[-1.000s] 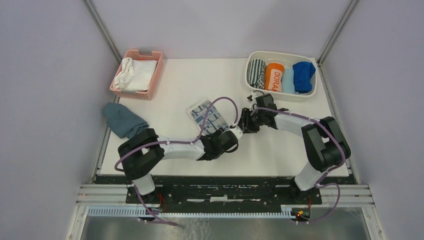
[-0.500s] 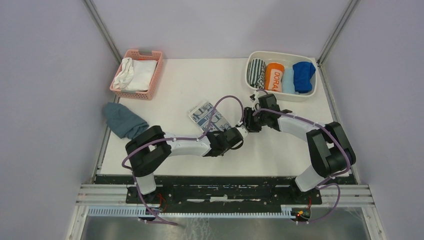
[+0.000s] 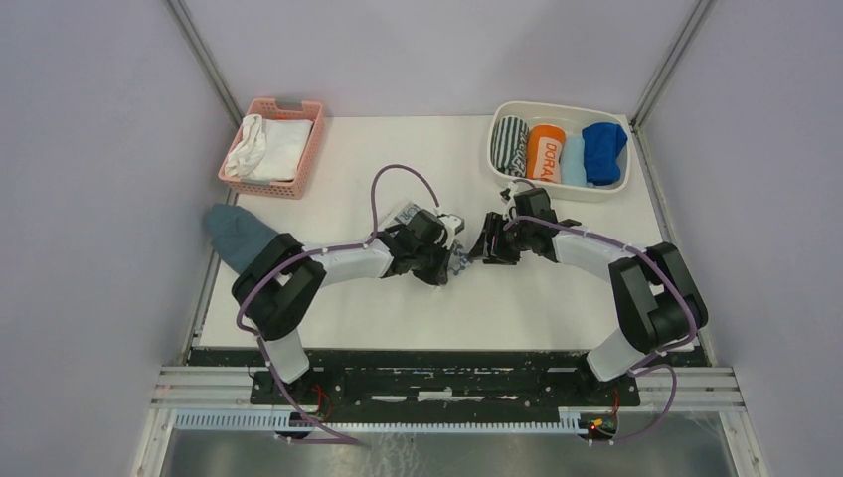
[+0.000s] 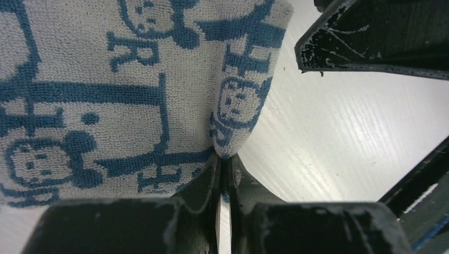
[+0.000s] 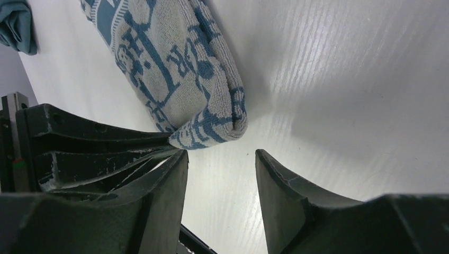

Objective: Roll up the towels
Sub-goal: Roll the towel at the center of the board.

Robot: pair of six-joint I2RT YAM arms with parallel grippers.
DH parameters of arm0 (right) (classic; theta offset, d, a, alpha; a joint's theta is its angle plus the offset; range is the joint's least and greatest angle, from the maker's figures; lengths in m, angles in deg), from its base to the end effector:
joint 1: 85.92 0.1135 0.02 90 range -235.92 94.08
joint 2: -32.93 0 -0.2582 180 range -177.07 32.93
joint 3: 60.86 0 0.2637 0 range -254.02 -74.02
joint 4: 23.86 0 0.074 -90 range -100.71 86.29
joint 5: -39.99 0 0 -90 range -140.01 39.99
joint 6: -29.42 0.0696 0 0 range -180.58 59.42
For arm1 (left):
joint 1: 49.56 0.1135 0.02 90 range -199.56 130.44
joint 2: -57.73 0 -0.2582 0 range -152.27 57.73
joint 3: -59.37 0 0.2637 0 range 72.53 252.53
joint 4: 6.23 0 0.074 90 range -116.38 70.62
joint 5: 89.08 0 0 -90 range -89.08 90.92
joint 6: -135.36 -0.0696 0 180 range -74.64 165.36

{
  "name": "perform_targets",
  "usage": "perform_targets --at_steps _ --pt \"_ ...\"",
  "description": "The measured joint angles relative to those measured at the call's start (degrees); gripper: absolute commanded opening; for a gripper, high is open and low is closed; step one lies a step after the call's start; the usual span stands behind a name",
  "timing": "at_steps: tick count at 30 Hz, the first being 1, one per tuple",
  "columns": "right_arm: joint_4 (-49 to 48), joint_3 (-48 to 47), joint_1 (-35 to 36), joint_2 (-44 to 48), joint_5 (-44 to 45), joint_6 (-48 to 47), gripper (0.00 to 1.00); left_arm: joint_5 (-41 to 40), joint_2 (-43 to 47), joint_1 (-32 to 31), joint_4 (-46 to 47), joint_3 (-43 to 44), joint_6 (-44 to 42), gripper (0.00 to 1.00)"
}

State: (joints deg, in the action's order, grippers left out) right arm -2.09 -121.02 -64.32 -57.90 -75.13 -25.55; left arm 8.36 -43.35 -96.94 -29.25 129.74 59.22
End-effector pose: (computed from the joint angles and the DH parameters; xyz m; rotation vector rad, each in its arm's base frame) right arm 0.2997 0.1505 0.1285 0.1089 2.6180 0.9339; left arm 0.2513 -0.2864 0.1169 0.8031 2.4745 -0.5794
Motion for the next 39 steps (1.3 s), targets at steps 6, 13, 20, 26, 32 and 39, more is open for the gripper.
perform_targets --at_steps 6,13,20,26,32,39 --pt "-3.9 0.0 1.0 -2.0 0.3 4.8 0.59 8.7 0.0 3.8 3.0 -1.6 4.4 0.05" --pt "-6.0 -1.2 2.8 -7.0 2.0 9.0 0.43 12.5 0.0 4.7 4.3 -1.7 6.8 0.06" --pt "-1.4 -5.2 4.0 -9.4 4.8 12.0 0.14 9.9 0.1 4.3 4.2 -1.9 7.2 0.37" --pt "7.5 -10.4 4.2 -10.1 7.3 13.2 0.04 -4.9 4.4 -2.4 2.3 -2.4 6.6 0.56" --pt "12.3 -13.2 4.2 -11.4 8.5 13.9 0.04 -22.3 7.7 -13.4 2.5 -2.5 2.7 0.65" --pt "15.3 -13.9 4.2 -12.4 8.7 15.3 0.04 -39.4 4.1 -20.7 3.5 -2.0 -3.5 0.62"
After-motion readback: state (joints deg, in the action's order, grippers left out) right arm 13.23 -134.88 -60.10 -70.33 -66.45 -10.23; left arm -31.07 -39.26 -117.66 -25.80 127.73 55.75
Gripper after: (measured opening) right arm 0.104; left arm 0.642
